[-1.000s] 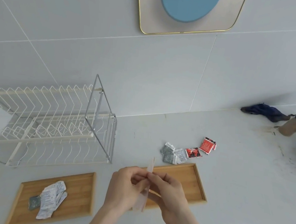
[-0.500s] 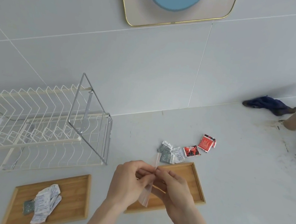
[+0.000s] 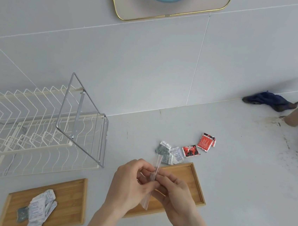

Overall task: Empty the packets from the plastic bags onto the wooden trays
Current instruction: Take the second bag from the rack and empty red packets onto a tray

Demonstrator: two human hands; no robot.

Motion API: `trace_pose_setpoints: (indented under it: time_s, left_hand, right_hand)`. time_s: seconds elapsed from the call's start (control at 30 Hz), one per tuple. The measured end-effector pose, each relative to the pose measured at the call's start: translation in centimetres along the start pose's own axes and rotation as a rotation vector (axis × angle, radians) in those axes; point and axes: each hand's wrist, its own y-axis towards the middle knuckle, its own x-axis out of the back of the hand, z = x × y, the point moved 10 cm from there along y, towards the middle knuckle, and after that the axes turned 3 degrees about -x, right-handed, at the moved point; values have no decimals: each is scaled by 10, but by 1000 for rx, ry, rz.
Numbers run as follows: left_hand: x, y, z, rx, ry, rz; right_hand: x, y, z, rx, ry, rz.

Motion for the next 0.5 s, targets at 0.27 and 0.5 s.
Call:
trace_pose_setpoints:
  time_s: [0.27,0.5]
  left_hand:
    - [-5,0,8,38,-78,75]
    - [-5,-2,17,98,-102,49]
  right_hand:
    - [2,-2,8,46,-2,-20]
    - [6,-11,24,174,-234,-149]
